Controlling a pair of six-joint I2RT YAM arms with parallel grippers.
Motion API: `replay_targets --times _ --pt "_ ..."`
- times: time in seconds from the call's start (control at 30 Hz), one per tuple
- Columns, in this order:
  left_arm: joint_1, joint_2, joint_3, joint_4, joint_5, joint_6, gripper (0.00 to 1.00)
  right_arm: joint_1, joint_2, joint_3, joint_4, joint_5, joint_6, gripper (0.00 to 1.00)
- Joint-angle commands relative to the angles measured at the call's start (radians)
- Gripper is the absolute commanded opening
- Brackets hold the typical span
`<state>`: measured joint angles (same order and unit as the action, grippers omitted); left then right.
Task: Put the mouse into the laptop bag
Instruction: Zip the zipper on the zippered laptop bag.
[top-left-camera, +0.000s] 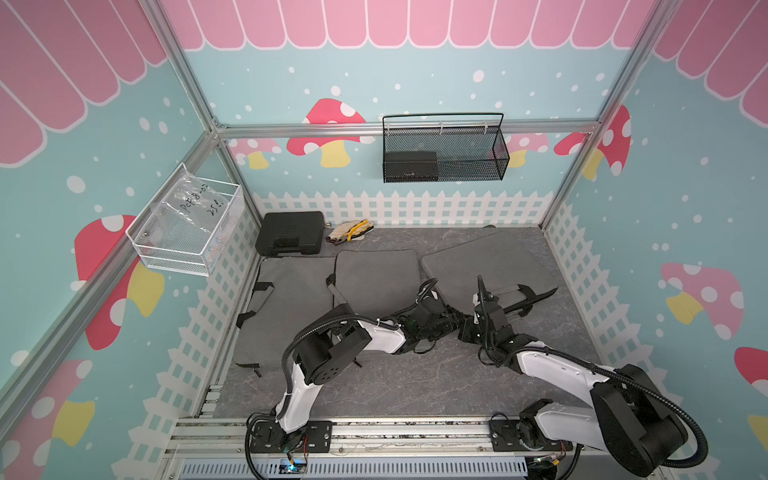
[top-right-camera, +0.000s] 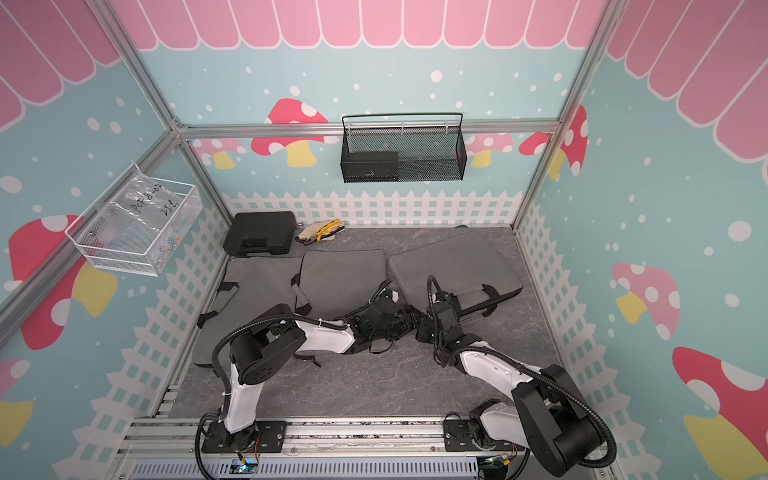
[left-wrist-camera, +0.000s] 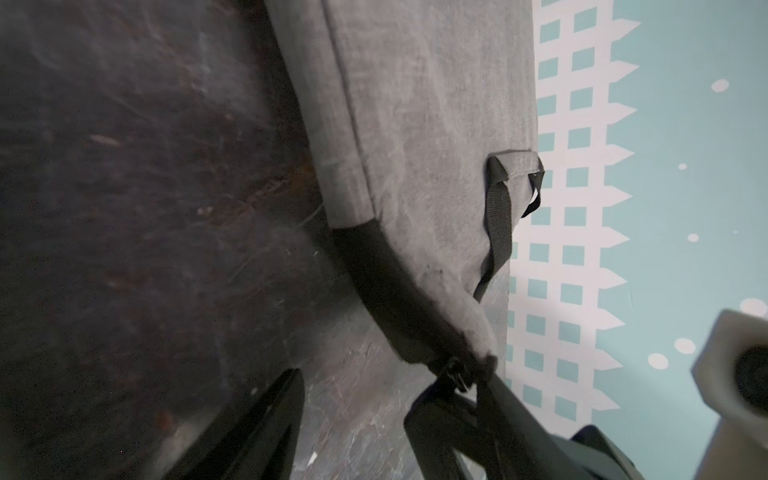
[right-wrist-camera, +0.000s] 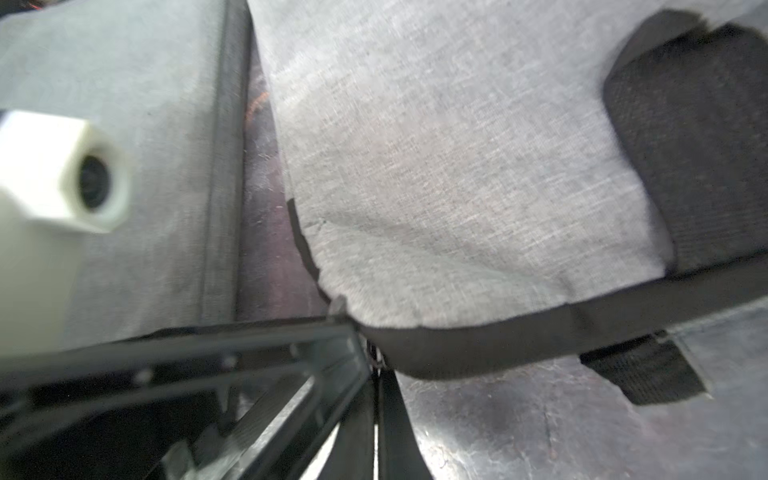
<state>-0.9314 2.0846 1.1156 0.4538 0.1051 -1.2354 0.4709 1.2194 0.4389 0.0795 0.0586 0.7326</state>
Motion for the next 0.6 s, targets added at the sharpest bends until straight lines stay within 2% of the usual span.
replay_targets --times 0.0,0.13,0.2,0.23,0.3,0.4,0.43,0.47,0.57 --pt "0.006 0.039 0.037 0.041 -0.030 -0.034 0.69 -0.003 -0.043 -0.026 0.029 -0.041 -0.004 0.00" --pt "0.021 0.061 0.072 0.028 -0.045 -0.022 0.67 0.004 -0.073 -0.062 0.034 -0.092 0.012 0.00" --pt "0.029 0.070 0.087 0.037 -0.036 -0.022 0.62 0.012 -0.088 -0.082 0.034 -0.096 0.023 0.00" --pt "0.032 0.071 0.091 0.040 -0.033 -0.024 0.57 0.012 -0.090 -0.087 0.030 -0.095 0.025 0.00" --pt "0.035 0.074 0.097 0.051 -0.023 -0.026 0.41 0.011 -0.092 -0.087 0.011 -0.074 0.026 0.00" --pt "0.040 0.071 0.103 0.053 -0.019 -0.024 0.12 0.010 -0.082 -0.082 0.002 -0.055 0.029 0.00" --pt "0.045 0.069 0.101 0.052 -0.015 -0.024 0.06 0.009 -0.076 -0.078 -0.008 -0.044 0.035 0.00" --pt "0.054 0.063 0.097 0.052 -0.009 -0.024 0.01 0.004 -0.065 -0.075 -0.016 -0.034 0.039 0.00" --pt "0.085 0.038 0.066 0.062 0.005 -0.017 0.00 -0.043 -0.031 -0.081 -0.017 -0.039 0.043 0.00"
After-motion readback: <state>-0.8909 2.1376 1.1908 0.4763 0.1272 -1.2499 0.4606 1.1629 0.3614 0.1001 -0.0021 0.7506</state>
